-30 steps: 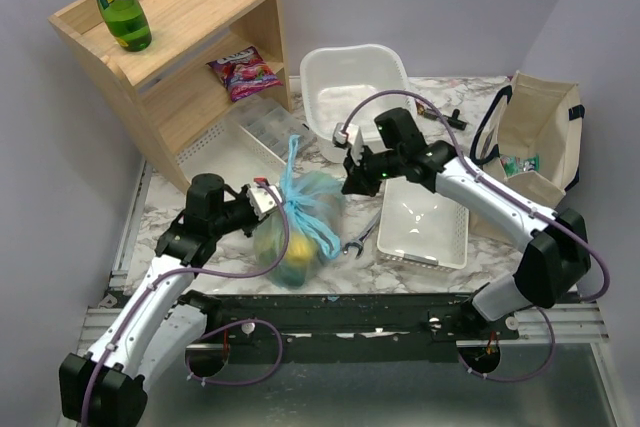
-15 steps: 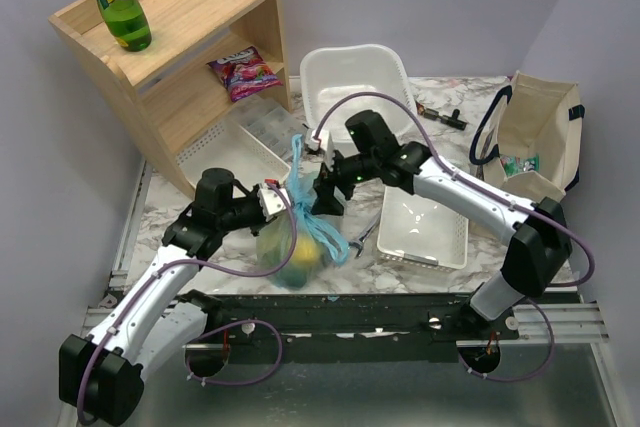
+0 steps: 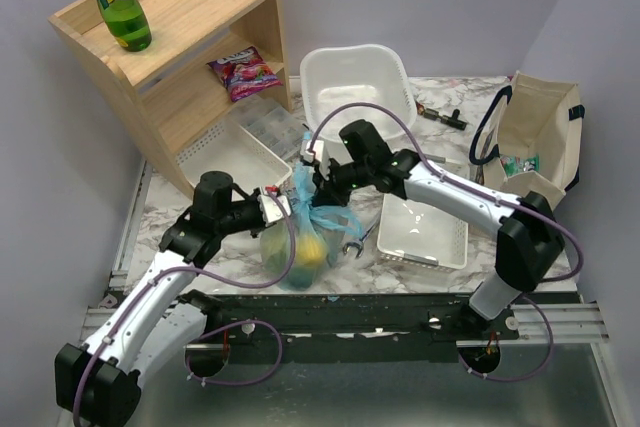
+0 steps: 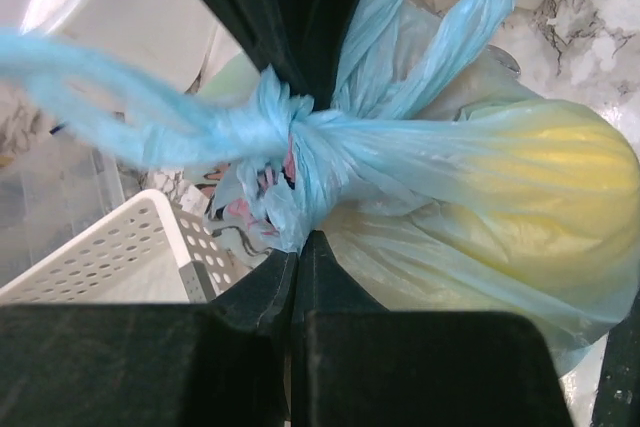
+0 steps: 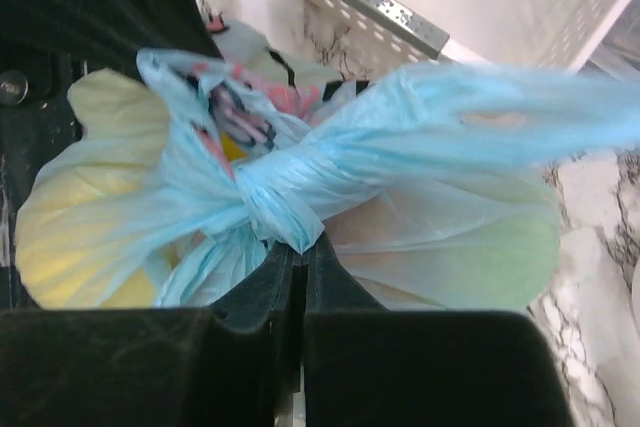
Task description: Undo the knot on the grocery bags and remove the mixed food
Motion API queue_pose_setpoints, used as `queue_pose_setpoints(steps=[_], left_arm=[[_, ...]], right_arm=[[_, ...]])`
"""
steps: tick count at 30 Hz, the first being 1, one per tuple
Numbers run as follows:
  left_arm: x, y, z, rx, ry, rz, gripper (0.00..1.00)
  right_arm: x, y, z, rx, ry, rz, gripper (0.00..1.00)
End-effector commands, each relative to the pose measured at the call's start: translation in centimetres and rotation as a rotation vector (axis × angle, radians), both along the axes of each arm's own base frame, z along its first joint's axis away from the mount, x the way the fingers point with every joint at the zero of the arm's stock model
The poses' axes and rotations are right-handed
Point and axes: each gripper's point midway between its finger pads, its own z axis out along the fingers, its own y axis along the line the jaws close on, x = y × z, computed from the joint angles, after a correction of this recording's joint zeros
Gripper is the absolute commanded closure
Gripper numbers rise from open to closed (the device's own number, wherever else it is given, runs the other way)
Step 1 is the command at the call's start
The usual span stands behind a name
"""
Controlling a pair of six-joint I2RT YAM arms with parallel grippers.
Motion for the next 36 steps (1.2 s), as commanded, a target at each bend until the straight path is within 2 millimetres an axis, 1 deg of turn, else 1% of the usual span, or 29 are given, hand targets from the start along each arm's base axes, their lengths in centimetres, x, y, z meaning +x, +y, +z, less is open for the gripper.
queue_pose_setpoints(steps=[1, 2, 3, 5, 7, 9, 10, 11, 12, 13, 14, 15, 17, 18, 19, 21, 22, 24, 26, 28, 30, 31, 32, 33, 34, 36], left_arm=[[-1.0, 2.4, -0.9, 0.049, -0.099, -0.01, 1.0], [-0.7, 3.1, -1.2, 0.061, -0.107, 0.008, 1.0], [-0.5, 3.8, -1.6, 0.068, -0.105, 0.025, 1.0], [0.4, 5.1, -2.0, 0.077, -0.102, 0.076, 1.0], [1.3, 5.7, -2.0, 0.076, -0.092, 0.116, 1.0], [1.5, 5.4, -1.2, 0.058, -0.074, 0.115, 1.0], [1.6, 5.1, -0.3, 0.033, -0.061, 0.117, 0.98], [1.7, 4.7, 0.6, 0.016, -0.055, 0.114, 0.82], [1.6, 4.3, 1.7, -0.001, -0.047, 0.107, 0.61], [1.3, 3.8, 2.7, -0.01, -0.042, 0.089, 0.5], [0.9, 3.2, 3.8, -0.021, -0.039, 0.074, 0.44], [0.4, 2.3, 4.6, -0.033, -0.039, 0.05, 0.41], [-0.6, 0.7, 6.1, -0.057, -0.047, 0.009, 0.39], [-1.1, -0.2, 6.6, -0.069, -0.043, -0.013, 0.39], [-1.2, -1.0, 6.9, -0.076, -0.043, -0.018, 0.39], [-1.4, -2.6, 7.0, -0.093, -0.002, -0.025, 0.4], [-1.3, -3.3, 6.8, -0.088, 0.02, -0.024, 0.43], [-1.0, -4.6, 6.2, -0.074, 0.082, -0.018, 0.5], [-0.4, -5.5, 5.0, -0.046, 0.132, 0.014, 0.51], [0.5, -5.8, 3.2, -0.003, 0.181, 0.072, 0.53], [1.5, -5.4, 1.8, 0.03, 0.2, 0.138, 0.53], [1.8, -4.9, 1.2, 0.055, 0.201, 0.164, 0.56], [1.8, -4.5, 0.5, 0.081, 0.199, 0.175, 0.68], [1.7, -3.9, 0.1, 0.106, 0.194, 0.182, 0.86], [1.3, -3.3, -0.2, 0.135, 0.185, 0.173, 1.0], [0.1, -1.9, -0.6, 0.174, 0.149, 0.136, 1.0]], right_arm=[[1.2, -6.7, -0.7, -0.111, -0.017, -0.13, 0.99], [1.3, -8.4, -1.2, -0.135, 0.011, -0.158, 0.99], [1.4, -9.6, -1.5, -0.151, 0.031, -0.176, 0.99], [1.0, -11.3, -1.8, -0.166, 0.067, -0.197, 0.99], [0.2, -11.5, -1.5, -0.14, 0.081, -0.19, 0.99], [-0.3, -10.6, -0.8, -0.073, 0.108, -0.192, 0.99], [-0.3, -10.0, -0.2, -0.04, 0.122, -0.194, 0.99], [-0.2, -9.6, 0.1, -0.02, 0.135, -0.195, 0.99], [-0.1, -9.1, 0.6, -0.002, 0.151, -0.193, 0.99], [0.0, -8.7, 0.8, 0.008, 0.168, -0.193, 0.99], [0.2, -8.3, 1.4, 0.024, 0.179, -0.193, 0.99], [0.3, -8.0, 1.7, 0.036, 0.188, -0.193, 1.0], [0.3, -7.5, 2.2, 0.061, 0.208, -0.192, 0.99], [0.2, -7.4, 2.4, 0.07, 0.21, -0.189, 0.99], [0.1, -7.3, 2.6, 0.076, 0.209, -0.187, 0.99], [0.0, -7.1, 2.7, 0.082, 0.207, -0.185, 0.99], [-0.1, -7.1, 2.7, 0.085, 0.207, -0.185, 0.99], [-0.3, -7.1, 2.8, 0.086, 0.208, -0.183, 0.99], [-0.4, -7.2, 2.8, 0.085, 0.209, -0.186, 0.99], [-0.4, -7.3, 2.8, 0.084, 0.204, -0.19, 0.99], [-0.5, -7.5, 2.8, 0.082, 0.196, -0.193, 0.99], [-0.6, -7.7, 2.8, 0.08, 0.19, -0.197, 0.99], [-0.7, -7.9, 2.7, 0.076, 0.185, -0.201, 0.99], [-0.7, -8.0, 2.6, 0.07, 0.184, -0.209, 0.99], [-0.8, -8.3, 2.5, 0.062, 0.182, -0.218, 1.0], [-0.8, -9.0, 2.1, 0.032, 0.184, -0.256, 0.99]])
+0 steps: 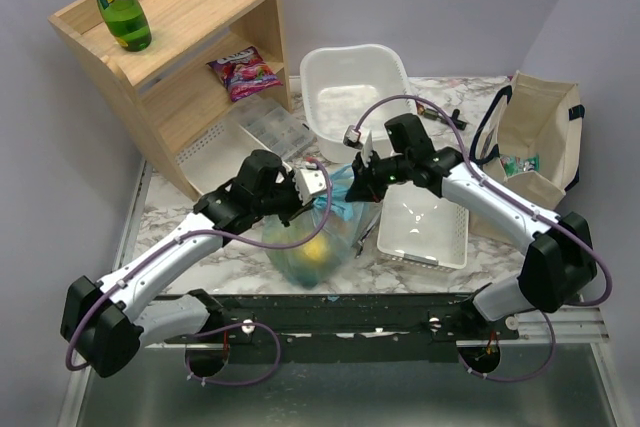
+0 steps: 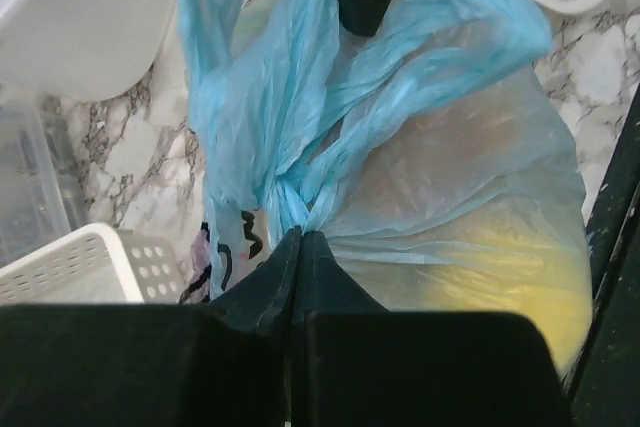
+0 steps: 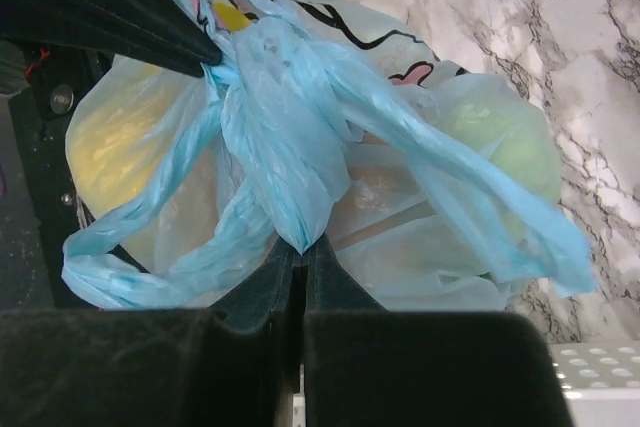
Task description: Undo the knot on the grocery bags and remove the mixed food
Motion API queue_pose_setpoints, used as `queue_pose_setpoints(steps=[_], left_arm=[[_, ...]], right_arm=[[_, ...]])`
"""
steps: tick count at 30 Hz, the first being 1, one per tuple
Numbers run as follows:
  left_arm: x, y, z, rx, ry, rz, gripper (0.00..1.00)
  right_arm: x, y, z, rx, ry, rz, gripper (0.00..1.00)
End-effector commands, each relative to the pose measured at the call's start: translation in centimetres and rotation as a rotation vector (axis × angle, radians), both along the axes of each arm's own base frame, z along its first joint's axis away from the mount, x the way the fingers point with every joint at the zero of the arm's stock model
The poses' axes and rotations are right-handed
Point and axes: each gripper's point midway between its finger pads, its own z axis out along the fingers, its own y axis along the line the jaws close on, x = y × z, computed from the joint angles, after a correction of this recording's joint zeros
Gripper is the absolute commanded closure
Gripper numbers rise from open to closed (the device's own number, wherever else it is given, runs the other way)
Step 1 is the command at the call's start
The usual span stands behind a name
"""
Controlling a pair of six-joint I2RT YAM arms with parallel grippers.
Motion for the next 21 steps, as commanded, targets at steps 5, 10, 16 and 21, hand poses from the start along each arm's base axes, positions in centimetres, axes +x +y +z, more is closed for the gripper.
queue_pose_setpoints(steps=[5, 10, 16, 21], left_arm=[[-2.2, 7.1, -0.5, 0.08, -0.186, -0.016, 1.0], [-2.9, 6.3, 1.8, -0.02, -0.196, -0.065, 1.0], [-3.0, 1.5, 6.0, -0.15, -0.17, -0.085, 0.53], [-0.7, -0.4, 3.6, -0.096, -0.116, -0.014, 0.52]], right_arm=[[-1.1, -3.1, -0.4, -0.078, -0.037, -0.054, 0.99], [-1.1, -2.7, 0.3, -0.061, -0.04, -0.01, 0.99], [-0.6, -1.1, 1.8, 0.005, -0.021, 0.008, 0.99], [-0.5, -1.1, 1.6, 0.006, -0.031, 0.012, 0.99]])
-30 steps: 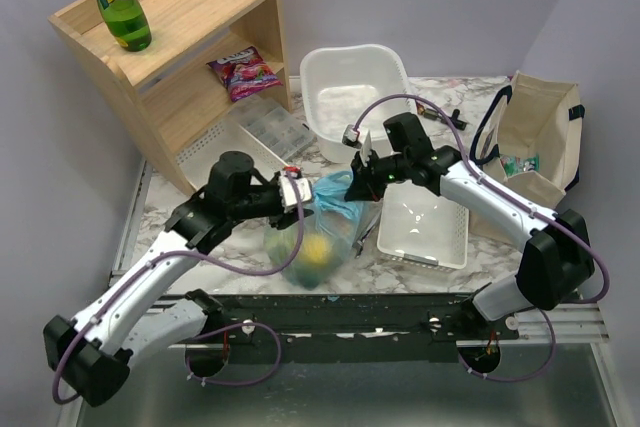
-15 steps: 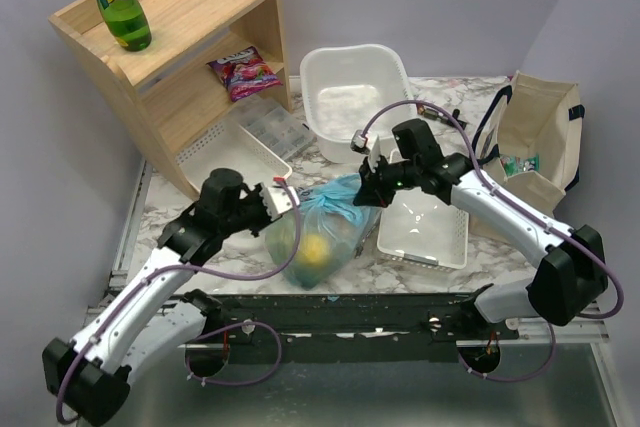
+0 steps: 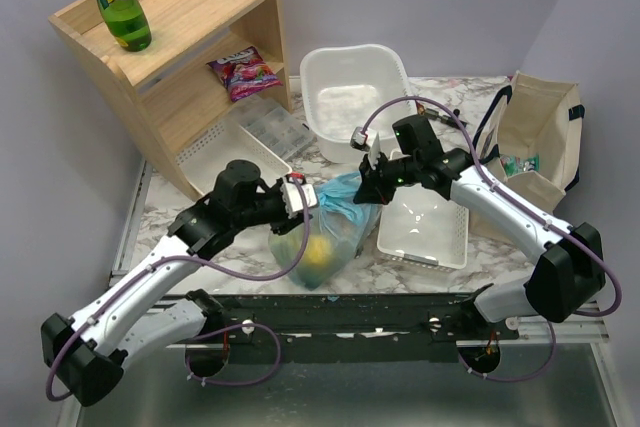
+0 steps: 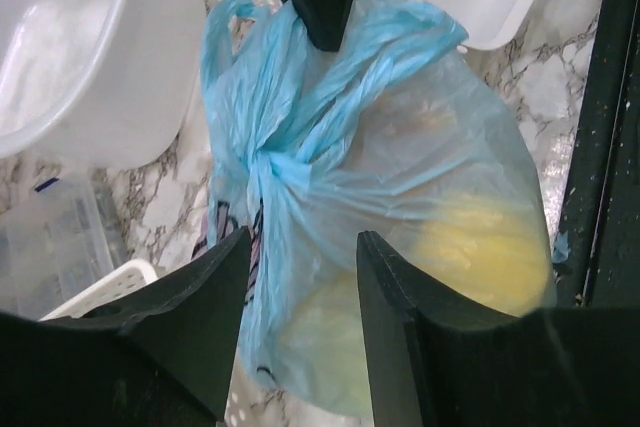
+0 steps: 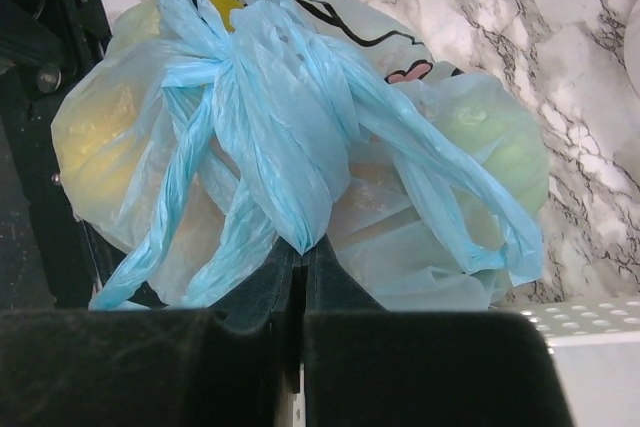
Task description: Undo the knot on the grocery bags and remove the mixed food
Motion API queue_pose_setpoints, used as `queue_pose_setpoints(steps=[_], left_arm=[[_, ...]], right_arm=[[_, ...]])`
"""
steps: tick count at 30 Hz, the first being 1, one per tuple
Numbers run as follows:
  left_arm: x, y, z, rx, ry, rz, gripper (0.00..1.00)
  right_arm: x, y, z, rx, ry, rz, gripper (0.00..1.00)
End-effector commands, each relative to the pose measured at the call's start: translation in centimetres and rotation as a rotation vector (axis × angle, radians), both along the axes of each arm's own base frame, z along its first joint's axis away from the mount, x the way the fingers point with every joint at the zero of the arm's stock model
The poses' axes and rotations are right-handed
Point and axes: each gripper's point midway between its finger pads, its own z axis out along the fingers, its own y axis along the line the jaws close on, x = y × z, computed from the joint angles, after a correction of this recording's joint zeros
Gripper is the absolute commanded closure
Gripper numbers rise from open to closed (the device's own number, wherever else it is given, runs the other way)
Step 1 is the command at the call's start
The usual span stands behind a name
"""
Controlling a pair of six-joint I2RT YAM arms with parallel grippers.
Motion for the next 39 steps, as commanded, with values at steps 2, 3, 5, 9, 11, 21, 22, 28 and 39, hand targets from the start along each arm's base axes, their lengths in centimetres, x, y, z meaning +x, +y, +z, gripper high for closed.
queue_pose_setpoints(steps=[2, 3, 5, 9, 11, 21, 22, 28, 39], left_arm=[[3.7, -1.5, -2.1, 0.025, 0.057, 0.146, 0.5], [3.9, -1.5, -2.9, 0.047, 0.076, 0.155, 0.49], [4.1, -1.5, -4.8, 0.102, 0.116, 0.175, 0.5], [3.5, 0.0, -5.6, 0.149, 0.11, 0.183, 1.0], [2.4, 1.5, -4.6, 0.099, 0.073, 0.143, 1.0], [-1.0, 5.3, -2.6, 0.007, -0.156, -0.049, 1.0], [-0.9, 4.8, -2.2, -0.002, -0.148, -0.059, 1.0], [0.3, 3.1, -1.1, 0.004, -0.175, -0.102, 1.0], [-1.0, 2.8, -1.7, 0.065, -0.269, -0.176, 1.0]], right_arm=[[0.2, 0.8, 1.4, 0.052, -0.017, 0.021, 0.99], [0.2, 0.8, 1.4, 0.055, -0.019, 0.017, 0.99], [0.4, 0.8, 1.5, 0.058, -0.027, 0.006, 0.99], [0.8, -0.1, 0.7, 0.014, -0.032, -0.044, 0.99], [0.8, -1.1, 0.2, -0.024, -0.039, -0.053, 0.99], [2.8, -2.0, 1.0, 0.022, -0.004, -0.067, 0.76], [2.7, -1.3, 2.2, 0.049, -0.006, -0.046, 0.56], [1.4, 3.0, 5.7, 0.08, -0.183, 0.049, 0.18], [3.7, 7.6, 4.8, 0.05, -0.298, 0.05, 0.35]])
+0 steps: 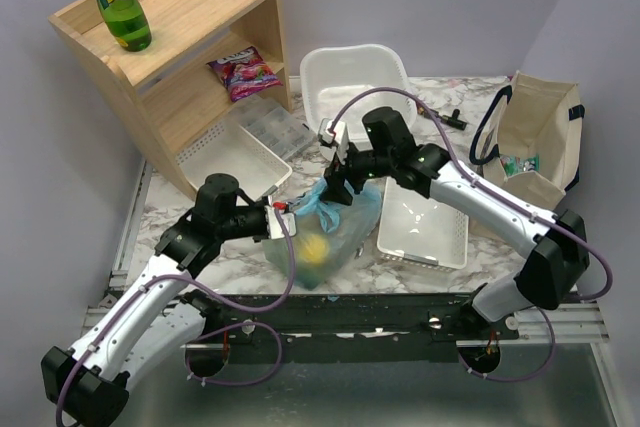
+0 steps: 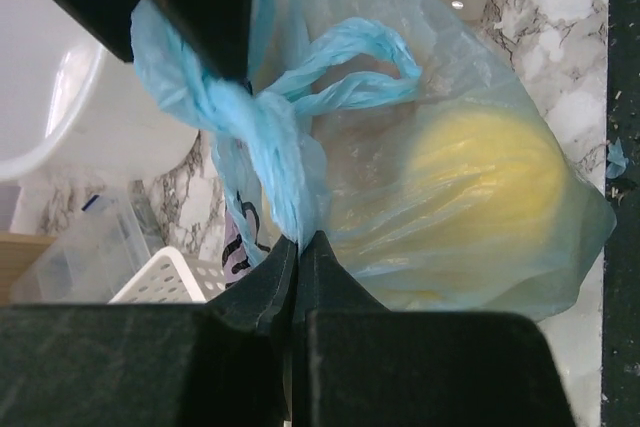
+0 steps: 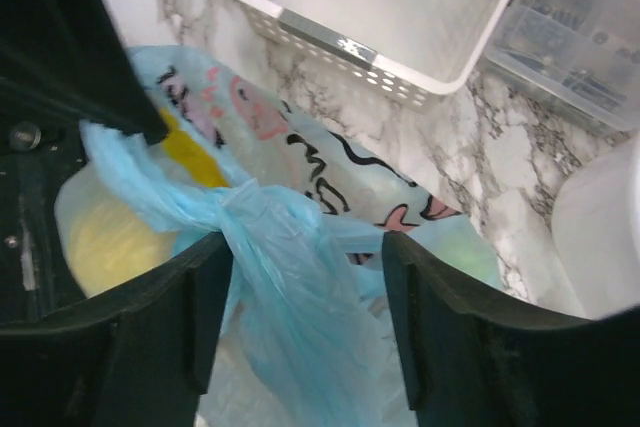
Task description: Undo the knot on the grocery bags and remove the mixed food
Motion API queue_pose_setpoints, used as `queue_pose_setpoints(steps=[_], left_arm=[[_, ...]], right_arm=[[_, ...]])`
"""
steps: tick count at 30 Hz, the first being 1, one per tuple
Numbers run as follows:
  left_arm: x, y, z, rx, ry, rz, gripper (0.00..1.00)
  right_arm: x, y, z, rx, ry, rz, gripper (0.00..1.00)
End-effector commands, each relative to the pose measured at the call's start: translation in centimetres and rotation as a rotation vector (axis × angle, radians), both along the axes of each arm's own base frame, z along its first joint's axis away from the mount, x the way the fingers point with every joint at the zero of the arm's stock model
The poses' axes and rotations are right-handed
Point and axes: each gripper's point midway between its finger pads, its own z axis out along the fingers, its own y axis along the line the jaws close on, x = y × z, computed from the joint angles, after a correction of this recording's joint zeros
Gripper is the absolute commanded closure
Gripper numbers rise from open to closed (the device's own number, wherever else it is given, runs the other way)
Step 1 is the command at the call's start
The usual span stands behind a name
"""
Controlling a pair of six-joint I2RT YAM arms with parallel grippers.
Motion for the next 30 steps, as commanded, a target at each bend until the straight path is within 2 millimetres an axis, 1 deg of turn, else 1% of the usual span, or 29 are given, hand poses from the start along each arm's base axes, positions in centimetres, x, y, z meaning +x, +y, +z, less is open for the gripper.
queue_pose_setpoints(steps=[1, 2, 4, 5, 8, 10, 12, 14, 16, 18, 19, 20, 21, 24, 25, 26, 27, 28, 30], left_arm=[[-0.3, 0.1, 0.7, 0.015, -0.087, -0.034, 1.0], [-0.4, 0.3, 0.4, 0.024, -0.086, -0.032, 1.0], [-0.4, 0.6, 0.2, 0.036, -0.097, -0.025, 1.0], [-0.5, 0.9, 0.0, 0.045, -0.104, -0.021, 1.0], [-0.9, 1.9, -1.0, 0.089, -0.145, -0.014, 1.0], [-1.2, 3.0, -2.3, 0.126, -0.175, -0.002, 1.0], [-1.6, 4.3, -3.8, 0.167, -0.197, 0.018, 1.0], [-1.9, 5.7, -5.3, 0.218, -0.216, 0.04, 1.0], [-2.1, 6.9, -6.5, 0.256, -0.237, 0.068, 1.0], [-2.4, 7.5, -6.8, 0.259, -0.251, 0.088, 1.0], [-2.6, 7.6, -6.6, 0.25, -0.256, 0.091, 1.0], [-2.9, 7.6, -6.3, 0.239, -0.254, 0.09, 0.96], [-3.2, 7.4, -5.8, 0.219, -0.241, 0.093, 0.87], [-3.7, 6.5, -2.3, 0.109, -0.178, 0.115, 0.44], [-3.9, 5.9, -0.6, 0.06, -0.155, 0.117, 0.37], [-4.1, 5.3, 0.7, 0.021, -0.105, 0.109, 0.34], [-4.2, 4.6, 2.2, -0.012, -0.065, 0.096, 0.3], [-4.3, 3.9, 3.4, -0.044, -0.017, 0.085, 0.28], [-3.9, 2.6, 5.8, -0.098, 0.08, 0.083, 0.26]], right_arm=[[3.0, 0.8, 0.5, -0.003, -0.073, -0.066, 0.41], [3.1, 0.7, 0.5, -0.009, -0.073, -0.07, 0.5], [3.0, 0.4, 0.5, -0.017, -0.074, -0.079, 0.74], [3.1, 0.1, 0.6, -0.024, -0.078, -0.09, 0.81], [3.9, -1.3, 0.8, -0.036, -0.071, -0.154, 0.93], [5.0, -2.8, 1.1, -0.032, -0.052, -0.207, 0.98], [6.1, -4.8, 1.3, -0.037, -0.032, -0.255, 0.99], [7.2, -6.9, 1.4, -0.04, -0.019, -0.308, 0.99], [7.4, -8.1, 1.2, -0.04, -0.004, -0.328, 0.99], [6.8, -7.9, 1.1, -0.026, 0.017, -0.305, 0.99], [6.4, -7.5, 1.3, -0.004, 0.037, -0.282, 0.99], [6.1, -7.1, 1.4, 0.016, 0.054, -0.265, 0.99], [5.7, -6.6, 1.6, 0.042, 0.082, -0.247, 0.99], [5.2, -5.3, 2.3, 0.089, 0.135, -0.2, 0.99], [5.0, -4.9, 2.6, 0.103, 0.149, -0.189, 1.0], [4.8, -4.6, 2.9, 0.114, 0.157, -0.179, 0.97], [4.7, -4.4, 3.2, 0.122, 0.158, -0.169, 0.87], [4.7, -4.2, 3.5, 0.127, 0.156, -0.164, 0.73], [4.7, -3.8, 4.0, 0.136, 0.131, -0.162, 0.45]])
